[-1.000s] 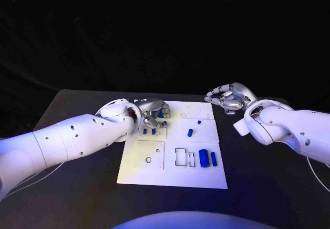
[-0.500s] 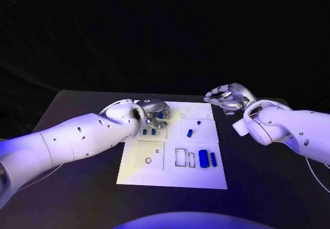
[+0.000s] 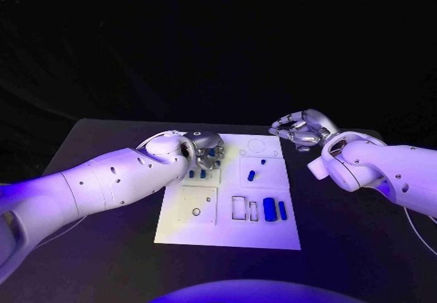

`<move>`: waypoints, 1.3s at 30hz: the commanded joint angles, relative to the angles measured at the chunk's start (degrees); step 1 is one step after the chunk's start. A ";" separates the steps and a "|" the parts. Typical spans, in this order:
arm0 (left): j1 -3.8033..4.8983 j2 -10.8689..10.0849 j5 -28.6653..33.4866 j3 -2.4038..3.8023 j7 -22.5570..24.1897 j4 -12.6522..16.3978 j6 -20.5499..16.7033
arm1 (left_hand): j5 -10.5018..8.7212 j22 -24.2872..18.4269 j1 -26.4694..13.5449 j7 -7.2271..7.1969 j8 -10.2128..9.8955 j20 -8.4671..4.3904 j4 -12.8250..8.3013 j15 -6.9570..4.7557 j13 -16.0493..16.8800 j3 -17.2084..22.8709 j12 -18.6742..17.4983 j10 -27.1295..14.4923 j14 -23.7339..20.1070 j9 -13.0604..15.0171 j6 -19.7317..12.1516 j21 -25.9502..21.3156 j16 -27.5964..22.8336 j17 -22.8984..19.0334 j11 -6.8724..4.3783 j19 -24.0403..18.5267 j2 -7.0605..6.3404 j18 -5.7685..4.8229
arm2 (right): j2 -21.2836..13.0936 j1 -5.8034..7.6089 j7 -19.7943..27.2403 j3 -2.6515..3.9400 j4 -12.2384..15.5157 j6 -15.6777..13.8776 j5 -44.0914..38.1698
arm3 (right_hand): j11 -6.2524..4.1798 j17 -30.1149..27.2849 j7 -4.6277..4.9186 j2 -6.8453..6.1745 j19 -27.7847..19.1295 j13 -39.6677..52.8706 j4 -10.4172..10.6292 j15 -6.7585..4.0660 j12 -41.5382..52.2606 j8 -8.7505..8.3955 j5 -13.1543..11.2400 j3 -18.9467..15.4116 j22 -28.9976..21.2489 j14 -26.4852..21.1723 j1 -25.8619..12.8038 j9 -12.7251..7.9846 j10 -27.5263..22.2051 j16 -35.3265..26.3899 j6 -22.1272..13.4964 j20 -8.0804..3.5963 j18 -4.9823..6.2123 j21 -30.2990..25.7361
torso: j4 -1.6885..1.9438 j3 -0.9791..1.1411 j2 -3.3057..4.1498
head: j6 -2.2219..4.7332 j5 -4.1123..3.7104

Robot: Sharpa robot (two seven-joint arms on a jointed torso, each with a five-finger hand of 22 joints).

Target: Assemble the parts on the task board

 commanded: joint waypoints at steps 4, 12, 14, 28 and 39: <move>-0.02 0.67 -0.38 0.00 -0.95 -0.39 2.65 | -0.05 1.96 0.24 0.00 -0.61 0.15 -0.23 -0.18 -0.21 0.83 -0.06 1.77 1.09 -0.20 1.06 1.72 1.20 0.91 -0.16 1.17 0.02 0.18 | 0.09 -0.03 0.56 0.00 0.07 0.42 -0.23 | -0.13 1.04 -0.34 0.09 -0.42 0.86 0.29 -0.23 -0.24 0.42 0.26 -0.26 -0.10 2.53 0.55 0.08 -0.31 -0.31 -0.03 -0.04 0.79 -0.41 | 0.07 0.02 -0.03 | -0.11 -0.05; -0.13 1.21 0.38 -0.09 -0.64 -0.91 3.56 | -0.16 4.41 -0.19 -0.02 -0.84 0.09 -0.38 -0.41 -0.41 1.29 -0.01 3.33 2.06 -0.23 2.05 3.56 2.10 2.05 -0.45 2.15 0.21 -0.18 | 0.15 -0.03 0.59 0.00 0.06 0.41 -0.23 | -0.13 1.04 -0.34 0.09 -0.42 0.86 0.29 -0.23 -0.24 0.42 0.26 -0.26 -0.10 2.53 0.55 0.08 -0.31 -0.31 -0.03 -0.04 0.79 -0.41 | 0.07 -0.01 -0.04 | -0.21 -0.04; -0.19 1.33 0.46 -0.12 -0.65 -1.00 3.65 | -0.18 4.92 -0.25 -0.02 -0.94 0.07 -0.45 -0.45 -0.44 1.38 0.00 3.65 2.24 -0.25 2.16 3.94 2.26 2.24 -0.52 2.36 0.24 -0.26 | 0.16 -0.03 0.59 0.00 0.07 0.41 -0.23 | -0.13 1.04 -0.34 0.09 -0.42 0.86 0.29 -0.23 -0.24 0.42 0.26 -0.26 -0.10 2.53 0.55 0.08 -0.31 -0.31 -0.03 -0.04 0.79 -0.41 | 0.07 -0.03 -0.05 | -0.22 -0.04; -0.37 1.78 0.76 -0.20 -1.44 -1.65 4.66 | -0.18 9.30 0.41 0.31 -2.09 -0.44 -1.79 -1.28 -0.76 3.39 -0.65 7.72 4.33 -0.27 3.81 7.27 3.46 3.96 -1.38 4.37 1.94 -0.97 | 0.18 -0.03 0.61 0.00 0.04 0.43 -0.23 | -0.13 1.04 -0.34 0.09 -0.42 0.86 0.29 -0.23 -0.24 0.42 0.26 -0.26 -0.10 2.53 0.55 0.08 -0.31 -0.31 -0.03 -0.04 0.79 -0.41 | 0.10 0.00 -0.07 | -0.34 -0.09; -0.41 1.98 2.04 -0.20 -1.22 -1.94 3.18 | 0.08 11.82 1.59 0.95 -3.84 -0.28 -4.35 -1.02 -1.23 6.99 -3.18 9.74 5.31 -0.37 5.05 9.33 3.35 3.86 -0.84 5.35 2.72 -1.37 | 0.28 -0.03 0.73 0.00 0.01 0.38 -0.23 | -0.15 1.00 -0.36 0.18 -0.47 0.84 0.36 -0.24 -0.27 0.50 0.30 -0.29 -0.17 2.51 0.63 0.12 -0.33 -0.34 0.08 -0.05 0.81 -0.51 | 0.08 0.00 -0.16 | -0.20 -0.02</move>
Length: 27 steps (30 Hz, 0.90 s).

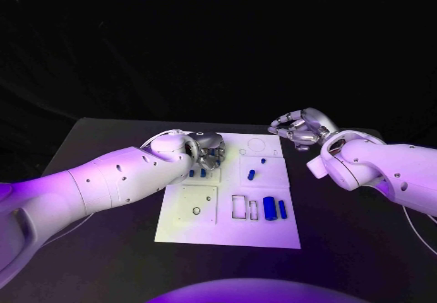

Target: Assemble the parts on the task board

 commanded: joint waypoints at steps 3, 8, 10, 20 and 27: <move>-0.38 0.01 1.80 -0.17 0.24 -0.19 -0.24 | 0.28 0.40 0.19 0.52 -0.65 0.35 -0.50 0.31 -0.28 0.93 -1.09 0.53 0.31 -0.14 0.29 0.57 -0.20 0.21 0.22 -0.05 0.05 -0.46 | 0.09 -0.03 0.65 0.00 0.01 0.36 -0.24 | -0.15 0.96 -0.36 0.03 -0.48 0.86 0.26 -0.24 -0.25 0.30 0.32 -0.14 -0.06 2.51 0.41 0.10 -0.32 -0.36 0.10 -0.05 0.81 -0.30 | -0.01 -0.03 0.00 | 0.15 -0.02; -0.42 -0.58 3.55 -0.11 1.35 0.13 -2.23 | 0.36 1.44 -0.88 0.57 -1.03 0.48 -0.40 0.35 -0.30 1.26 -2.17 1.65 0.75 0.00 1.19 1.30 -0.07 0.40 0.18 0.40 -0.03 -0.59 | 0.08 -0.03 0.66 0.00 0.03 0.29 -0.24 | -0.15 0.96 -0.36 0.03 -0.48 0.86 0.26 -0.24 -0.25 0.30 0.32 -0.14 -0.06 2.51 0.41 0.10 -0.32 -0.36 0.10 -0.05 0.81 -0.30 | -0.09 -0.01 0.05 | 0.28 -0.16; -0.42 -0.95 4.53 -0.06 1.90 0.47 -3.16 | 0.41 1.95 -1.19 0.55 -1.13 0.48 -0.38 0.31 -0.28 1.36 -2.52 2.08 0.93 0.06 1.54 1.64 -0.03 0.42 0.14 0.68 -0.06 -0.68 | 0.08 -0.03 0.68 0.00 0.02 0.26 -0.25 | -0.15 0.96 -0.36 0.03 -0.48 0.86 0.26 -0.24 -0.25 0.30 0.32 -0.14 -0.06 2.51 0.41 0.10 -0.32 -0.36 0.10 -0.05 0.81 -0.30 | -0.09 0.00 0.05 | 0.33 -0.28; -0.41 -3.70 8.40 1.42 4.58 3.05 -5.44 | 0.37 2.20 -1.61 0.47 -1.31 0.42 -0.57 0.22 -0.21 1.38 -3.23 2.89 0.72 0.23 2.25 1.86 -0.40 -1.13 0.02 0.85 -0.27 -0.71 | 0.06 -0.04 0.81 0.00 0.01 0.13 -0.25 | -0.16 0.96 -0.36 0.12 -0.55 0.89 0.32 -0.25 -0.22 0.33 0.34 -0.15 -0.14 2.51 0.43 0.11 -0.29 -0.37 0.12 -0.05 0.84 -0.41 | 0.04 -0.01 -0.03 | 0.53 -0.34; -0.13 -6.32 10.14 3.36 5.42 5.28 -5.84 | 0.24 2.36 -2.25 0.36 -1.46 0.35 -0.58 0.14 -0.16 0.99 -3.94 3.68 0.79 0.41 2.87 1.95 -0.54 -1.44 -0.10 0.85 -0.62 -0.74 | 0.05 -0.04 0.86 0.00 -0.13 0.06 -0.25 | -0.16 0.96 -0.36 0.12 -0.55 0.89 0.32 -0.25 -0.22 0.33 0.34 -0.15 -0.14 2.51 0.43 0.11 -0.29 -0.37 0.12 -0.05 0.84 -0.41 | 0.27 0.06 -0.29 | 0.88 0.10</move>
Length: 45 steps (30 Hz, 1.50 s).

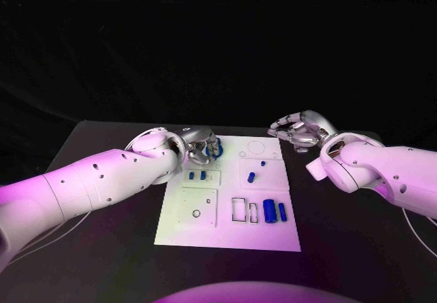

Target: Assemble the parts on the task board

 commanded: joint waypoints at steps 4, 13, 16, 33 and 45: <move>0.28 -1.94 3.27 0.84 1.64 2.04 -1.10 | -0.09 0.14 -0.73 -0.04 -0.38 -0.17 -0.17 -0.20 0.04 -0.31 -0.61 0.70 0.15 0.11 0.58 0.35 -0.25 -0.04 -0.04 0.38 -0.06 -0.77 | 0.03 -0.03 0.69 0.00 -0.06 0.16 -0.25 | -0.16 0.98 -0.36 0.12 -0.34 0.89 0.32 -0.25 -0.22 0.33 0.34 -0.15 -0.05 2.51 0.43 0.08 -0.29 -0.37 0.12 0.16 0.83 -0.20 | 0.38 0.01 -0.32 | 0.02 0.05; 0.35 -4.42 3.79 1.12 0.87 2.10 0.10 | -0.12 0.16 -0.86 -0.07 -0.43 -0.19 -0.15 -0.23 0.05 -0.42 -0.80 0.86 0.14 0.15 0.69 0.36 -0.30 -0.23 -0.07 0.39 -0.09 -0.78 | -0.01 -0.03 0.65 0.00 -0.09 0.16 -0.25 | -0.16 0.97 -0.36 0.18 -0.29 0.94 0.37 -0.25 -0.18 0.35 0.36 -0.16 0.01 2.51 0.45 0.08 -0.26 -0.38 0.13 0.15 0.82 -0.15 | 0.29 0.02 -0.13 | 0.17 0.43; 0.31 -4.47 3.66 1.01 0.61 1.45 0.57 | -0.12 0.22 -0.88 -0.08 -0.45 -0.20 -0.15 -0.23 0.05 -0.44 -0.84 0.89 0.16 0.16 0.71 0.39 -0.29 -0.21 -0.07 0.42 -0.09 -0.79 | 0.02 -0.03 0.64 0.00 -0.09 0.18 -0.25 | -0.16 0.97 -0.36 0.18 -0.29 0.94 0.37 -0.25 -0.18 0.35 0.36 -0.16 0.01 2.51 0.45 0.08 -0.26 -0.38 0.13 0.15 0.82 -0.15 | 0.24 -0.02 -0.12 | 0.11 0.41; -0.18 -3.32 3.22 0.08 -0.43 -0.73 2.54 | -0.21 -0.02 -1.06 -0.09 -0.59 -0.22 -0.11 -0.25 0.05 -0.60 -1.16 1.01 0.17 0.18 0.74 0.25 -0.33 -0.31 -0.09 0.29 -0.17 -0.74 | 0.05 -0.03 0.64 0.00 -0.10 0.21 -0.26 | -0.16 0.97 -0.36 0.18 -0.29 0.94 0.37 -0.25 -0.18 0.35 0.36 -0.16 0.01 2.51 0.45 0.08 -0.26 -0.38 0.13 0.15 0.82 -0.15 | 0.25 0.05 -0.18 | -0.42 0.11; -0.22 -2.75 3.22 -0.09 -0.65 -0.87 4.37 | -0.30 -0.26 -1.42 -0.13 -0.82 -0.25 0.04 -0.25 0.05 -0.90 -1.61 1.16 0.08 0.21 0.73 0.09 -0.43 -0.63 -0.10 0.14 -0.24 -0.70 | 0.01 -0.03 0.71 0.00 -0.13 0.27 -0.24 | -0.17 0.95 -0.37 0.25 -0.29 0.85 0.50 -0.26 -0.27 0.39 0.36 -0.26 -0.01 2.50 0.49 0.10 -0.31 -0.41 0.14 0.15 0.82 -0.20 | 0.22 -0.01 -0.18 | -0.56 0.05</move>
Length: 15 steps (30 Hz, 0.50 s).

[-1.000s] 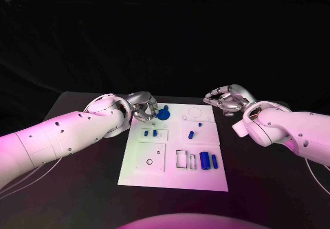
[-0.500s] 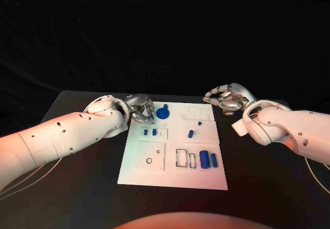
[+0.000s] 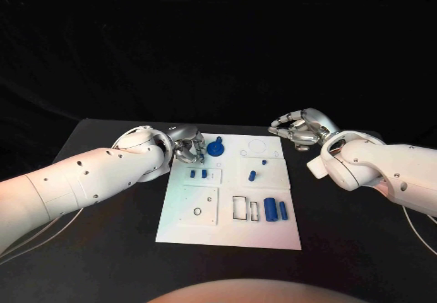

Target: Assemble the parts on the task board

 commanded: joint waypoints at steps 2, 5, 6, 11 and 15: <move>0.00 0.33 0.18 -0.01 -0.41 -0.07 2.11 | -0.28 -0.03 -0.57 -0.03 -0.39 -0.04 0.04 -0.26 0.06 -0.35 -0.34 0.29 0.06 0.10 0.26 0.10 -0.22 -0.13 0.00 -0.06 0.07 -0.71 | 0.02 -0.03 0.59 0.01 0.01 0.31 -0.24 | -0.17 0.96 -0.37 0.25 -0.29 0.85 0.34 -0.26 -0.27 0.39 0.36 -0.11 -0.01 2.50 0.50 0.08 -0.31 -0.18 0.13 0.14 0.82 -0.20 | -0.08 -0.02 0.05 | -0.01 0.05; -0.01 0.45 0.11 -0.02 -0.60 -0.27 2.24 | -0.29 -0.03 -0.58 -0.03 -0.40 -0.04 0.04 -0.26 0.06 -0.36 -0.35 0.30 0.05 0.10 0.26 0.10 -0.23 -0.16 0.00 -0.06 0.07 -0.71 | 0.02 -0.03 0.58 0.01 0.01 0.32 -0.24 | -0.17 0.96 -0.37 0.25 -0.29 0.85 0.34 -0.26 -0.27 0.39 0.36 -0.11 -0.01 2.50 0.50 0.08 -0.31 -0.18 0.13 0.14 0.82 -0.20 | -0.09 -0.01 0.07 | -0.04 0.06; -0.01 0.48 0.05 -0.02 -0.69 -0.33 2.30 | -0.29 0.03 -0.60 -0.04 -0.40 -0.04 0.05 -0.26 0.07 -0.38 -0.37 0.33 0.05 0.11 0.28 0.13 -0.23 -0.17 0.00 -0.03 0.08 -0.72 | 0.01 -0.03 0.57 0.01 0.01 0.32 -0.24 | -0.17 0.96 -0.37 0.25 -0.29 0.85 0.34 -0.26 -0.27 0.39 0.36 -0.11 -0.01 2.50 0.50 0.08 -0.31 -0.18 0.13 0.14 0.82 -0.20 | -0.09 -0.02 0.07 | -0.07 0.06; -0.01 0.70 -0.37 -0.03 -1.07 -0.66 2.66 | -0.29 0.03 -0.60 -0.04 -0.40 -0.04 0.05 -0.26 0.07 -0.38 -0.37 0.33 0.05 0.11 0.28 0.13 -0.23 -0.17 0.00 -0.03 0.08 -0.72 | 0.02 -0.03 0.56 0.01 0.02 0.34 -0.23 | -0.17 0.96 -0.37 0.25 -0.29 0.85 0.34 -0.26 -0.27 0.39 0.36 -0.11 -0.01 2.50 0.50 0.08 -0.31 -0.18 0.13 0.14 0.82 -0.20 | -0.04 -0.03 0.05 | -0.12 0.07; -0.01 0.86 -0.56 -0.05 -1.24 -0.86 2.86 | -0.29 -0.05 -0.58 -0.08 -0.42 -0.05 0.04 -0.28 0.08 -0.40 -0.43 0.40 0.06 0.13 0.31 0.08 -0.23 -0.17 -0.03 -0.07 0.12 -0.71 | 0.00 -0.03 0.55 0.01 0.01 0.35 -0.23 | -0.17 0.96 -0.37 0.25 -0.29 0.85 0.34 -0.26 -0.27 0.39 0.36 -0.11 -0.01 2.50 0.50 0.08 -0.31 -0.18 0.13 0.14 0.82 -0.20 | -0.05 -0.04 0.06 | -0.16 0.06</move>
